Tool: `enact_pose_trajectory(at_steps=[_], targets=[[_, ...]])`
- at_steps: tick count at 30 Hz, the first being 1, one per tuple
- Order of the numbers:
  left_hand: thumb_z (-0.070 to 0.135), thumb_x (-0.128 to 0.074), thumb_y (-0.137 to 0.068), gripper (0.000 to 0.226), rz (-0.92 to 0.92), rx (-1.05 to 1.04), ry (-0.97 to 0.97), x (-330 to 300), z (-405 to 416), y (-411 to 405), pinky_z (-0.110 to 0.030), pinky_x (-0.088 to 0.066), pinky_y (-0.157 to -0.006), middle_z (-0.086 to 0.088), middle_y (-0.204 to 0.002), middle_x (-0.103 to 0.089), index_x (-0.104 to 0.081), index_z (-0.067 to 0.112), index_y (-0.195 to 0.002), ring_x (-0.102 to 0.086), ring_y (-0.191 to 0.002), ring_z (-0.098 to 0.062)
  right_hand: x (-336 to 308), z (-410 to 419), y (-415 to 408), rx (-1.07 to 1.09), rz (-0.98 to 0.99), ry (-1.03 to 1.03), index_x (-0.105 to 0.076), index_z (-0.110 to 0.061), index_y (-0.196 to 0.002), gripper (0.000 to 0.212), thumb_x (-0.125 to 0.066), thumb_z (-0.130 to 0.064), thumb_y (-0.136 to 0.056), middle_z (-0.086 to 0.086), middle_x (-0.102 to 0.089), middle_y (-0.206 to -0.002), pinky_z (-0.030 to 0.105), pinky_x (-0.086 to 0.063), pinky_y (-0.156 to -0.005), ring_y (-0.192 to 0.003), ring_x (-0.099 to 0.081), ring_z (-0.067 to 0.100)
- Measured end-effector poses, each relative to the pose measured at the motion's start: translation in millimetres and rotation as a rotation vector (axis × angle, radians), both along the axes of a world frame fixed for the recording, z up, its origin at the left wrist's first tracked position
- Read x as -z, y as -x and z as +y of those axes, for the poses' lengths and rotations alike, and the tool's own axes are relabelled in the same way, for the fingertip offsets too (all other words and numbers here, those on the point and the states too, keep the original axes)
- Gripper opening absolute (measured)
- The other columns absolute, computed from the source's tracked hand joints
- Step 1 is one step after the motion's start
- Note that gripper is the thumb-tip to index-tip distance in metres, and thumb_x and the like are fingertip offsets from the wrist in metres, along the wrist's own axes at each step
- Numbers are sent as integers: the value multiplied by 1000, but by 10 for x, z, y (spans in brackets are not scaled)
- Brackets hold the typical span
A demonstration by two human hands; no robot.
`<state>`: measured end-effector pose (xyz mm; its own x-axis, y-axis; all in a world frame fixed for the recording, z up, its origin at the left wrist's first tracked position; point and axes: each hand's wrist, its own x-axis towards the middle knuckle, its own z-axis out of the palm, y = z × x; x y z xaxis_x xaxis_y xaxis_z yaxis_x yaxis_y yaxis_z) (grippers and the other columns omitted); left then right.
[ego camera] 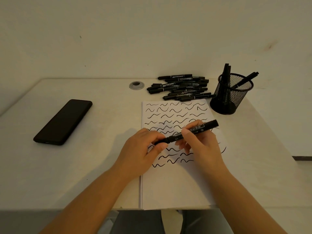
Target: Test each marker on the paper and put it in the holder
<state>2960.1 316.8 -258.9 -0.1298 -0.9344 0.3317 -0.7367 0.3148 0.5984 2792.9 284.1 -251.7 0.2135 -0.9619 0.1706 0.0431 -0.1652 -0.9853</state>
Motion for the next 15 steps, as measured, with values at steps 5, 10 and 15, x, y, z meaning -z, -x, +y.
enact_pose_trajectory(at_steps=[5, 10, 15], targets=[[34, -48, -86, 24, 46, -37, 44, -19, 25, 18, -8, -34, -65, 23, -70, -46, -64, 18, -95, -46, -75, 3, -9, 22, 6, -54, -42, -1, -59, -17, -75, 11, -58, -16, -86, 2, -65, -59, 19, -46, -50, -53, -56, 10], [36, -41, -88, 35, 19, -23, 127, -56, 37, 25, -17, -36, -61, 16, -70, -49, -66, 12, -90, -45, -70, -5, -11, 40, 11, -119, -111, 0, -55, -11, -77, 16, -57, -27, -77, 2, -59, -57, 20, -46, -51, -54, -52, 13], [35, -37, -88, 36, 70, 25, 102, -50, 49, 12, -14, -34, -60, 21, -64, -45, -65, 12, -87, -43, -66, -1, 32, 34, 3, -169, -149, 29, -57, -18, -76, 11, -61, -26, -81, 2, -59, -58, 25, -47, -54, -56, -54, 17]])
